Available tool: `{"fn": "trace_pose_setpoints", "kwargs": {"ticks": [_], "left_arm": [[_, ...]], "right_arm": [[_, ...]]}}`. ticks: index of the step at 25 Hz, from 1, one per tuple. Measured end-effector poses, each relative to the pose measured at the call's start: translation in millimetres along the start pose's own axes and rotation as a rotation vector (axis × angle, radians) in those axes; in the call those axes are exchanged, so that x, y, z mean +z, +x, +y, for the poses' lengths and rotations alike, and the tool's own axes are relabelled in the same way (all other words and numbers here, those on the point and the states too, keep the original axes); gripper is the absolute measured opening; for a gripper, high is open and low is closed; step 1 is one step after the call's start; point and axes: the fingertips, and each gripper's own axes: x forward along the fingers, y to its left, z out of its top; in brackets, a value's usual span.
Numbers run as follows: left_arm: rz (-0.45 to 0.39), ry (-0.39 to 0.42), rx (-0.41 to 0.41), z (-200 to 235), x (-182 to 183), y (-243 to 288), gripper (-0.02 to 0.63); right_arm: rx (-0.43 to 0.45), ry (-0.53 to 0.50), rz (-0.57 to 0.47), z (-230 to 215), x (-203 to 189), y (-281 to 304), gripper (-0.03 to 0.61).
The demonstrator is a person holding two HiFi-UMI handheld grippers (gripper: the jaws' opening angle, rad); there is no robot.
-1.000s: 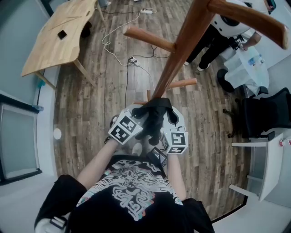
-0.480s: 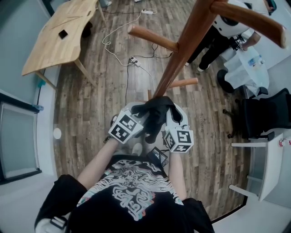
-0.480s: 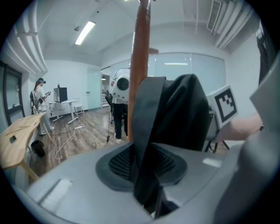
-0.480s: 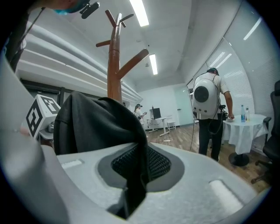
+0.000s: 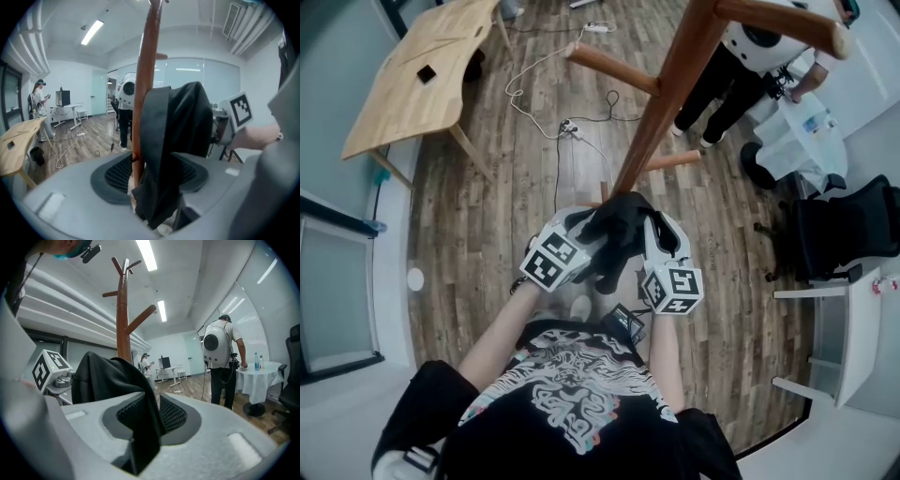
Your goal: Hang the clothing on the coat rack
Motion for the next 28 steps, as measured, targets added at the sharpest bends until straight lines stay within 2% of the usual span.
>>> {"fn": "trace_pose_setpoints", "kwargs": {"ticks": [6, 13, 20, 25, 27, 28], "left_arm": [[0.001, -0.003, 0.009, -5, -8, -12, 0.21], [0.012, -0.006, -0.002, -19, -18, -24, 0.224], [-0.038, 0.009, 0.074, -16, -24, -50, 0.233], [-0.154, 0.016, 0.17, -8, -8, -84, 0.227], [-0.19, 0.013, 0.18, -7, -4, -95, 0.188], [-0.2, 0.012, 0.178, -7, -5, -100, 0.165]], "right_arm": [[-0.006, 0.022, -0.007, 5, -1, -15, 0.115], [-0.031, -0.014, -0.035, 13, 4, -35, 0.115], [-0.078, -0.048, -0.044, 25, 5, -60, 0.114], [-0.089, -0.08, -0.032, 41, 3, -77, 0.105], [-0.108, -0.1, -0.029, 48, 2, -86, 0.018], [-0.116, -0.109, -0.027, 53, 0, -92, 0.008]]}}
